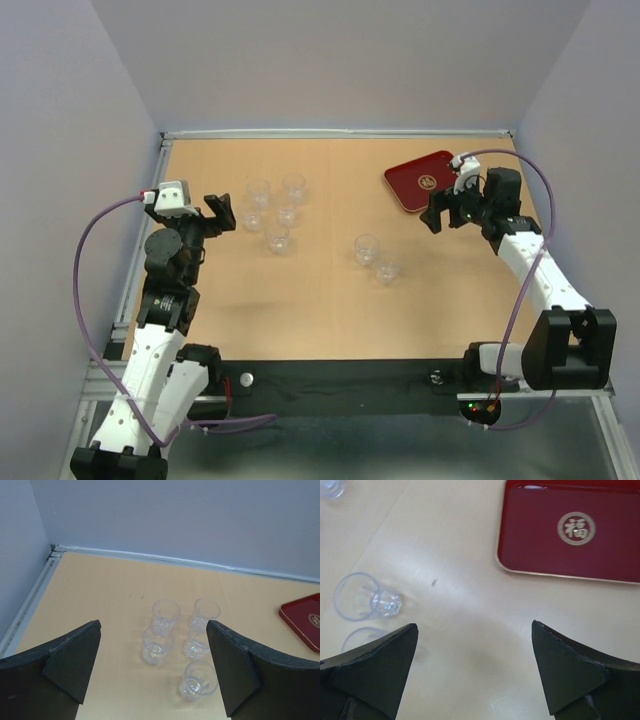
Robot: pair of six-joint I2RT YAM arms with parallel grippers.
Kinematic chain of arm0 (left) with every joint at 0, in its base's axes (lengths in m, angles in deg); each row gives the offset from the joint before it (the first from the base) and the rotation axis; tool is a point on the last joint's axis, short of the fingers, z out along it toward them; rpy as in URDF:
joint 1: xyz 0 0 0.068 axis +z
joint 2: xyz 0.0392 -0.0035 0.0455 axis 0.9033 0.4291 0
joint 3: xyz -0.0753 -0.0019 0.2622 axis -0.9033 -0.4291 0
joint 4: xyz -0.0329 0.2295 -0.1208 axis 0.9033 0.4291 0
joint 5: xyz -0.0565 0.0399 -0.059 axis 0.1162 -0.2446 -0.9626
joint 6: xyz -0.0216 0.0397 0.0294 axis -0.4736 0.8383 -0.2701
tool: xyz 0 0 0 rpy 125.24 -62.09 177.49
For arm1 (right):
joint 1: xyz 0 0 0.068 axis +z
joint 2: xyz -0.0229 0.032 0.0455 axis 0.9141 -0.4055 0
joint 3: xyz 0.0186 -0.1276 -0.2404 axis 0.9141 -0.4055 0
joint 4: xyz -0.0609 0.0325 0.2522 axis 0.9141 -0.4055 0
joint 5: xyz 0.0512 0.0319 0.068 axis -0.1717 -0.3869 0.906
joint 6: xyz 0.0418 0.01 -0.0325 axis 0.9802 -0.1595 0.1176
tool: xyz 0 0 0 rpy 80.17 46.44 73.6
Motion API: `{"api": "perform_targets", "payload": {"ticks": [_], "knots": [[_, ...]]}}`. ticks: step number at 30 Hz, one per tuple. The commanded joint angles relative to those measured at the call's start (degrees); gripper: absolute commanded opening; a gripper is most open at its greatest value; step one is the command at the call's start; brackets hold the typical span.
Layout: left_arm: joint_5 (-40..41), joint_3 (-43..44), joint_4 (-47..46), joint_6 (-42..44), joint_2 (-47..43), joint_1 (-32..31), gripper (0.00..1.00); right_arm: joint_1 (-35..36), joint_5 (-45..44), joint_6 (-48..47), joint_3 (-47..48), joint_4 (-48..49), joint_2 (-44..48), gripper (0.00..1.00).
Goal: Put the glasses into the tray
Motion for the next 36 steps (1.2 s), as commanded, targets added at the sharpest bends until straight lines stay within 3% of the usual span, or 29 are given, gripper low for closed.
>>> {"api": "perform_targets", "payload": {"ticks": [1,5,12,21,31,36], "knots": [[-1.6,1.4,-2.3,-0.3,-0.9,-0.1,0.99,0.5,13.6,-5.7,1.7,-8.5,-0.4,1.0],[-2.2,1.3,-2.5,-0.5,-1.5,-0.1,0.99,0.6,21.4,-6.3,-0.2,-11.2,-1.1,1.0],[-3.7,1.3,-2.7,-0.9,-1.4,-0.1,0.99,9.4,21.1,-9.9,-0.3,-16.4,-3.6,0.95],[-4.6,1.4,-2.7,-1.1,-1.4,-0.1,0.99,15.1,9.7,-7.1,0.5,-15.6,-8.2,0.7],[-5.0,1.3,-2.8,-1.1,-1.4,-0.1,0.99,18.7,1.7,-6.8,1.3,-14.9,-12.1,0.5],[-4.9,1.3,-2.7,-1.2,-1.4,-0.1,0.99,20.0,-0.7,-7.2,1.8,-14.7,-13.1,0.24]]}}
